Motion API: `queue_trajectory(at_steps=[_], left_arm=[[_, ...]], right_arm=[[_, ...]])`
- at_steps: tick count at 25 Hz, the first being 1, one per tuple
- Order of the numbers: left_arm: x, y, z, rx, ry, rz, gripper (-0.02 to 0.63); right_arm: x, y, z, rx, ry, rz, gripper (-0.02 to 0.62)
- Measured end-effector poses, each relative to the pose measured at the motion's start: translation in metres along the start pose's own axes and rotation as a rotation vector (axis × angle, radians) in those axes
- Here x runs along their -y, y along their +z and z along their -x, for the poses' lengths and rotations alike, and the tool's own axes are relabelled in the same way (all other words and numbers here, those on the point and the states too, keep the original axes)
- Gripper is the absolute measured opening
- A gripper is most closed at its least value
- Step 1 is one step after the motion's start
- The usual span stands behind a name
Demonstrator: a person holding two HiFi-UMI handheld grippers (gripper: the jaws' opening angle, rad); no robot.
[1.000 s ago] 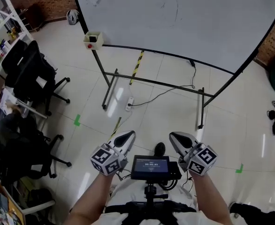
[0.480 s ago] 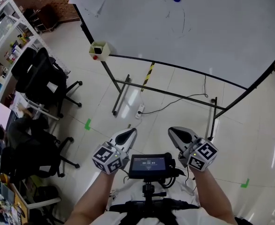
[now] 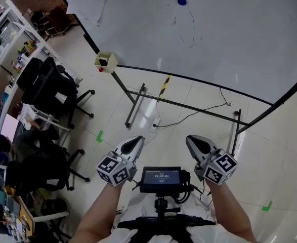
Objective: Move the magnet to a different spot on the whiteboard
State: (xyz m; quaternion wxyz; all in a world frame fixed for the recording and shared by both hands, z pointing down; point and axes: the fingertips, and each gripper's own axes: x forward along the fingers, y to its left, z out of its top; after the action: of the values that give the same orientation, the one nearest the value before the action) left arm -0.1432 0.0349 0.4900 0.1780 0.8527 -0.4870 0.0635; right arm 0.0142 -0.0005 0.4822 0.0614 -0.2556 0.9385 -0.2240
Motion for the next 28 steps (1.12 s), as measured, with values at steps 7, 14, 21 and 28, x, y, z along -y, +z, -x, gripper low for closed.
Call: queue_trajectory(at_steps=[7, 14, 21, 28], left_arm=[[-0.014, 0.011, -0.015, 0.027, 0.013, -0.001, 0.005], [-0.035, 0.022, -0.043, 0.032, -0.045, -0.018, 0.005], [-0.072, 0.064, -0.091, 0.072, -0.161, -0.033, 0.005], [-0.102, 0.101, -0.132, 0.084, -0.287, -0.070, 0.005]], right_arm=[[0.023, 0.012, -0.025, -0.015, -0.004, 0.051, 0.031], [0.040, 0.027, -0.043, -0.002, -0.045, 0.087, 0.031], [0.059, 0.064, -0.071, 0.013, -0.134, 0.173, 0.031], [0.082, 0.102, -0.112, 0.022, -0.227, 0.281, 0.031]])
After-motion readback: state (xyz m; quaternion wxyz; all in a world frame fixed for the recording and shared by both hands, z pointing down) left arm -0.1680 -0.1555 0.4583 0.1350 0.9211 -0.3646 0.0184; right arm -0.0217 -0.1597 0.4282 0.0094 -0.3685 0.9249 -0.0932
